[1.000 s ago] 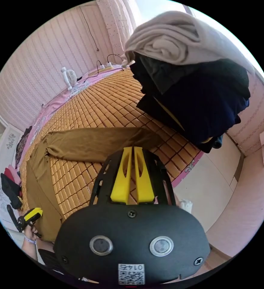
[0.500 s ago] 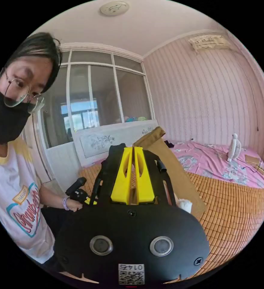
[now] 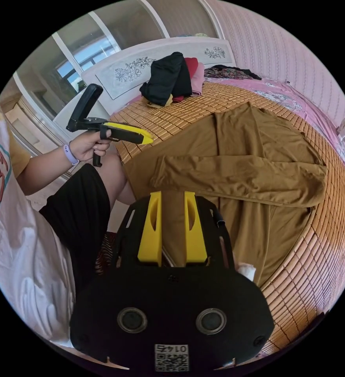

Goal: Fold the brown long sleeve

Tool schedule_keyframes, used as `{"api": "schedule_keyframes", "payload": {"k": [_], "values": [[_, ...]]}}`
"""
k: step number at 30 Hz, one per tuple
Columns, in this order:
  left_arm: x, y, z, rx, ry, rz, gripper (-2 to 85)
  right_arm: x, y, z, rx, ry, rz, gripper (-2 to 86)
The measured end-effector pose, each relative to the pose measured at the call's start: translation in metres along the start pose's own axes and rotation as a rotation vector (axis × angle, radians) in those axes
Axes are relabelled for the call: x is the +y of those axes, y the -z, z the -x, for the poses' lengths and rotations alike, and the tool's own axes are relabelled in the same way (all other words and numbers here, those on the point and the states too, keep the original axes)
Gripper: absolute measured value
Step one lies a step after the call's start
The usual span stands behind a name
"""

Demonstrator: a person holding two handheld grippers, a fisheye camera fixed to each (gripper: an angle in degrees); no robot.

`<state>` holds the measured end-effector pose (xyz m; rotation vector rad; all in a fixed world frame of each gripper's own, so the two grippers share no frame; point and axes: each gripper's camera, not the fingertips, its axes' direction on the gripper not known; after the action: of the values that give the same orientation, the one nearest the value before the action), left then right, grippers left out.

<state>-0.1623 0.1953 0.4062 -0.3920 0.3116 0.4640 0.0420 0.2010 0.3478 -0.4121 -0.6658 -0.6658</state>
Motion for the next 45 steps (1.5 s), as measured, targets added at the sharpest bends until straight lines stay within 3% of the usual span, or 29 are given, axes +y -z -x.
{"api": "schedule_keyframes", "payload": {"k": [4,5,8,10,15,20,26,28,35,39,45], "values": [[-0.015,-0.034,-0.011,-0.080,-0.101,0.181,7.7,-0.024,-0.039,0.023,0.015,0.032,0.053,8.9],[-0.016,-0.034,-0.013,-0.102,-0.116,0.180,7.4,-0.030,-0.057,0.027,0.054,0.033,0.113,8.2],[-0.021,-0.027,-0.015,-0.150,-0.171,0.196,3.4,-0.038,-0.054,0.026,0.101,0.022,0.061,1.8],[-0.025,-0.008,-0.013,-0.131,-0.176,0.140,-0.2,-0.043,-0.044,0.020,0.056,-0.002,0.068,1.0],[-0.032,0.059,-0.014,-0.062,-0.197,-0.046,-0.9,-0.053,0.034,0.027,0.049,0.029,-0.135,0.5],[-0.022,0.108,0.009,0.006,-0.132,-0.111,-0.7,-0.066,0.056,0.047,-0.040,0.151,-0.143,0.9],[-0.004,0.070,0.064,0.076,0.056,0.073,4.2,-0.059,-0.002,0.035,-0.098,0.112,0.074,4.8],[-0.007,0.068,0.079,0.068,0.080,0.103,5.5,-0.054,0.005,0.020,-0.111,0.075,0.065,6.1],[-0.084,0.081,0.114,-0.058,-0.033,-0.017,5.2,-0.050,0.080,-0.133,0.157,-0.263,-0.138,7.3],[-0.168,0.057,0.148,0.002,-0.040,-0.085,5.6,-0.062,0.100,-0.243,0.293,-0.504,-0.208,9.1],[-0.265,0.010,0.179,0.042,0.056,-0.127,7.2,-0.083,0.093,-0.349,0.251,-0.715,-0.228,10.7]]}}
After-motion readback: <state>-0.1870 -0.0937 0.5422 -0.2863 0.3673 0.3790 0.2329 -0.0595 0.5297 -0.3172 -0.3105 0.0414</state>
